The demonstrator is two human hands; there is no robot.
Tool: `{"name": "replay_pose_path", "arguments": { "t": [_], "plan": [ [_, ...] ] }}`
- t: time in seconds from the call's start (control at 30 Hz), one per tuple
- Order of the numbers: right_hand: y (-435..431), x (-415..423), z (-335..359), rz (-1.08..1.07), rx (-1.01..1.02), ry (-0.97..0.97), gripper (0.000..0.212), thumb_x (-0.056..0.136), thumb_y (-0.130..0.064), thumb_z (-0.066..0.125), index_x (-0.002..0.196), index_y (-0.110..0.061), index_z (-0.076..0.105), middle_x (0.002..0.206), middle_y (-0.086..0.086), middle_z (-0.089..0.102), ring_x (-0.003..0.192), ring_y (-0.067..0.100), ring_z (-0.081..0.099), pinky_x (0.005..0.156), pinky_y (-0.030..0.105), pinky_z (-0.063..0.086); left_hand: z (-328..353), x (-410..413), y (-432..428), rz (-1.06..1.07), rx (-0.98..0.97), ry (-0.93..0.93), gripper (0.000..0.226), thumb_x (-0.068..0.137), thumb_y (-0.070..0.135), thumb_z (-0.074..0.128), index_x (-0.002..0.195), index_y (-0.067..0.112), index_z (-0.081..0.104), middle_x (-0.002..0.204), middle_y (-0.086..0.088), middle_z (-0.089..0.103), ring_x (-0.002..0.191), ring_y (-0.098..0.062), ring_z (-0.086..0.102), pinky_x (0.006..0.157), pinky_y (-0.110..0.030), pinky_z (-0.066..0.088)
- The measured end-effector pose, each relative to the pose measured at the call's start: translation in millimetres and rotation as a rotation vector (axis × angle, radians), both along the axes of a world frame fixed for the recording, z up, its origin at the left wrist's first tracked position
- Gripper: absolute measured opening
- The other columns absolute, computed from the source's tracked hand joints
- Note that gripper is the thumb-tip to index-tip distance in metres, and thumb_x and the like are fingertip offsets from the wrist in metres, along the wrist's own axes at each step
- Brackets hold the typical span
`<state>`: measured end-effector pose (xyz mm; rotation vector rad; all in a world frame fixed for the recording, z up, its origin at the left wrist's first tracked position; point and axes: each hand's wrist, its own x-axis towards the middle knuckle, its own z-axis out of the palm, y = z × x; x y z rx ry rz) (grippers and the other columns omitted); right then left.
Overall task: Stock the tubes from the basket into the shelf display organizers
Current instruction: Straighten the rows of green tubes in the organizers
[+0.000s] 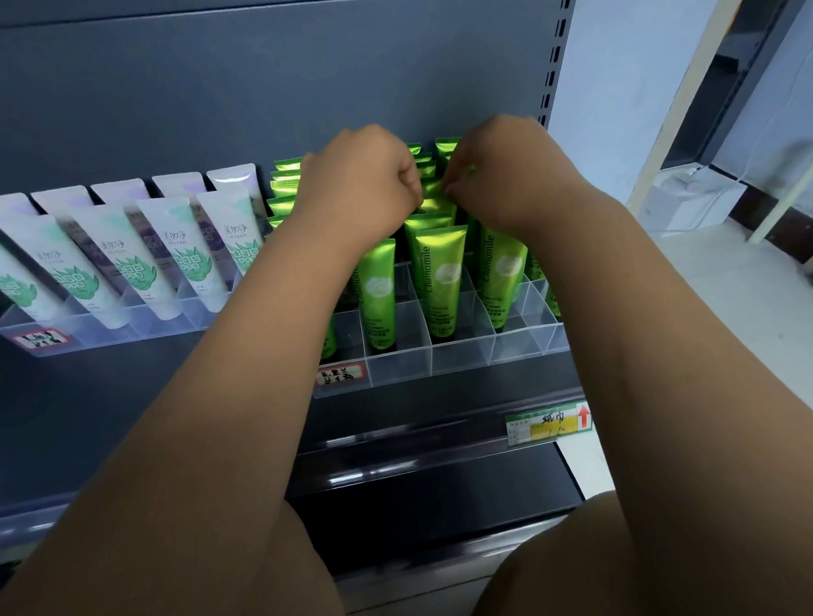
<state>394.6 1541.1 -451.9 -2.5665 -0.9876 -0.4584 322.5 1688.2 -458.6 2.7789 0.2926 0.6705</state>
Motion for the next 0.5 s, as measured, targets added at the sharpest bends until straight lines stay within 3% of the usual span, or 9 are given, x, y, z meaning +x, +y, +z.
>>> {"name": "replay_pose_path", "arguments": {
  "t": [0.5],
  "plan": [
    [5.9, -2.8, -2.4, 0.008, -0.006, -0.011, 0.025, 0.081, -0.025, 0.057, 0.09, -0.015, 0.078, 0.092, 0.006, 0.073, 0.092, 0.029, 0.066, 0.081, 0.041, 0.057, -0.7, -6.0, 3.5, 0.013, -0.034, -0.041, 0.014, 0.083, 0.027, 0.065, 0.085, 0.028, 0.078, 0.09, 0.007, 0.073, 0.099, -0.025, 0.065, 0.095, -0.047, 0.051]
  ]
}}
